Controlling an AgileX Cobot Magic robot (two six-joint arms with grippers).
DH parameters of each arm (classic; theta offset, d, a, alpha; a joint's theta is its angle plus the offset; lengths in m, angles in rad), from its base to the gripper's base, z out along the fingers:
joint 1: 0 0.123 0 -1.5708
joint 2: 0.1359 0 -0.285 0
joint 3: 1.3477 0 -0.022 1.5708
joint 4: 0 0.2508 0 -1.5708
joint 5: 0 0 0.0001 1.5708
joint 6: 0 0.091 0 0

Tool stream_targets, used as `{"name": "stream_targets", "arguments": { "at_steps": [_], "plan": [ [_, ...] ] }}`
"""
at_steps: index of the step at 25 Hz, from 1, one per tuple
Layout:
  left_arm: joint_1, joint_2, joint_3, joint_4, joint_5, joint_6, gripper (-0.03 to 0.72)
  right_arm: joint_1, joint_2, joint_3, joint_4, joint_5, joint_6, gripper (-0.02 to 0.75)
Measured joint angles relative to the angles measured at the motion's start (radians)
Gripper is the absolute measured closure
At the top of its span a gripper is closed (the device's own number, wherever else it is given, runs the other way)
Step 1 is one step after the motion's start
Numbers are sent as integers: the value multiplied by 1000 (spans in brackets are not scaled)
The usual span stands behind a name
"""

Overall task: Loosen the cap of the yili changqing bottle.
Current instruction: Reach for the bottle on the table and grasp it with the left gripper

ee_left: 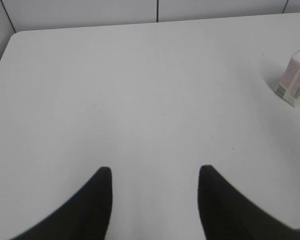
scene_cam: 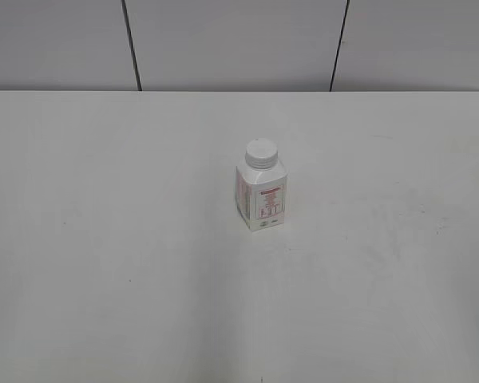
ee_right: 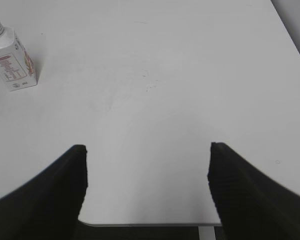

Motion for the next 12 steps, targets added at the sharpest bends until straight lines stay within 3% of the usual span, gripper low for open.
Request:
{"name": "stream_targets", "arguments": {
  "at_steps": [12],
  "plan": [
    [0, 0, 0, 0, 0, 0, 334, 0, 0, 0, 0, 0, 0, 146]
  ]
}}
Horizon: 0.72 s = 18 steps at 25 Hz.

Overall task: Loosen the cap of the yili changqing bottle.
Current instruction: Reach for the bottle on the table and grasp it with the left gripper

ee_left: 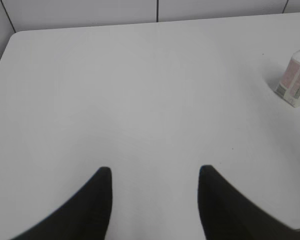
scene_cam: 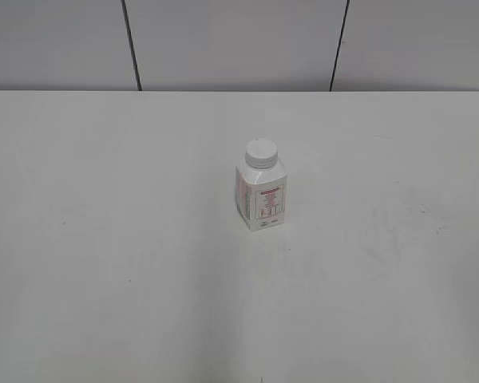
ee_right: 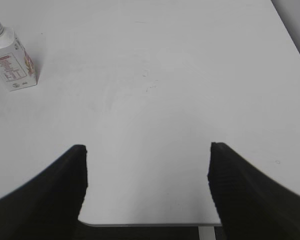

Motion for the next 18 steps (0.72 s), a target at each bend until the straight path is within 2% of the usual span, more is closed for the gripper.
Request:
{"name": "stream_targets", "arguments": {
  "at_steps": [18],
  "plan": [
    [0, 0, 0, 0, 0, 0, 334, 0, 0, 0, 0, 0, 0, 146]
  ]
}}
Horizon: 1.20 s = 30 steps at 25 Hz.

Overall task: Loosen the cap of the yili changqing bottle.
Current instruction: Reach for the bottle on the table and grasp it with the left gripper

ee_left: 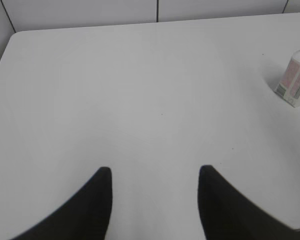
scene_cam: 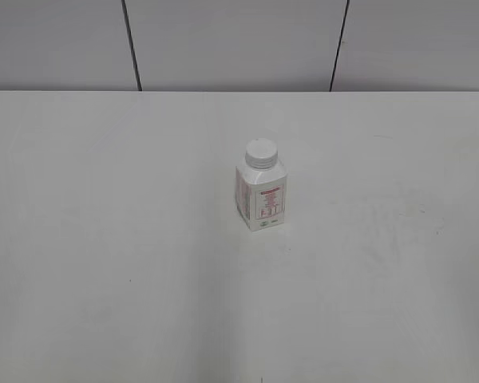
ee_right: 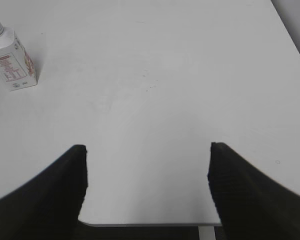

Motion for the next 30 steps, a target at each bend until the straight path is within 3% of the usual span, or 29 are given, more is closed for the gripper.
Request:
{"name": "stream_targets", "arguments": {
  "at_steps": [21, 30],
  "plan": [
    [0, 0, 0, -2, 0, 0, 332, 0, 0, 0, 0, 0, 0, 146],
    [0, 20, -18, -14, -67, 0, 271, 0, 0, 0, 0, 0, 0, 146]
  ]
}}
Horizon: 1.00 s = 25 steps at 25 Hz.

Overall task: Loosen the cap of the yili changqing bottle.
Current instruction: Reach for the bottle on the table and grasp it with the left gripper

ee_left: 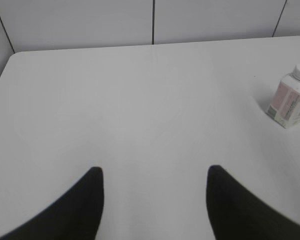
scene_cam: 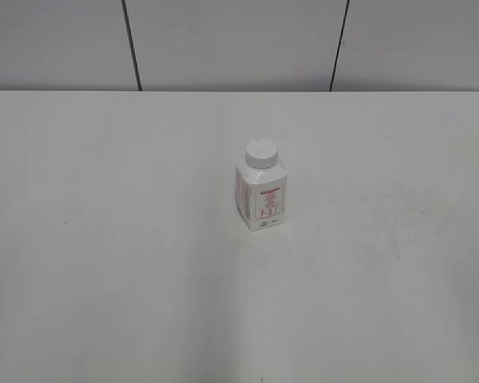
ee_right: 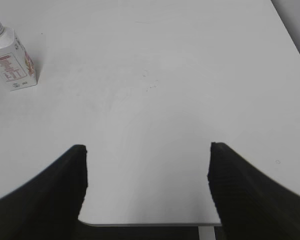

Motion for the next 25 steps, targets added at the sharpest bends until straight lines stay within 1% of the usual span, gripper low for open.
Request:
{"name": "stream_targets", "arguments": {
  "at_steps": [5, 11, 13, 18, 25],
  "plan": [
    [0, 55, -1, -16, -128, 0, 269, 0, 0, 0, 0, 0, 0, 146],
    [0, 192, 1, 16, -282, 0, 269, 0, 0, 0, 0, 0, 0, 146],
    [0, 238, 10, 12, -370, 0, 270, 0, 0, 0, 0, 0, 0, 146],
    [0, 340, 63, 13, -602, 0, 270, 0, 0, 0, 0, 0, 0, 146],
    [0, 439, 157, 12, -873, 0, 270, 0, 0, 0, 0, 0, 0, 146]
  ]
}}
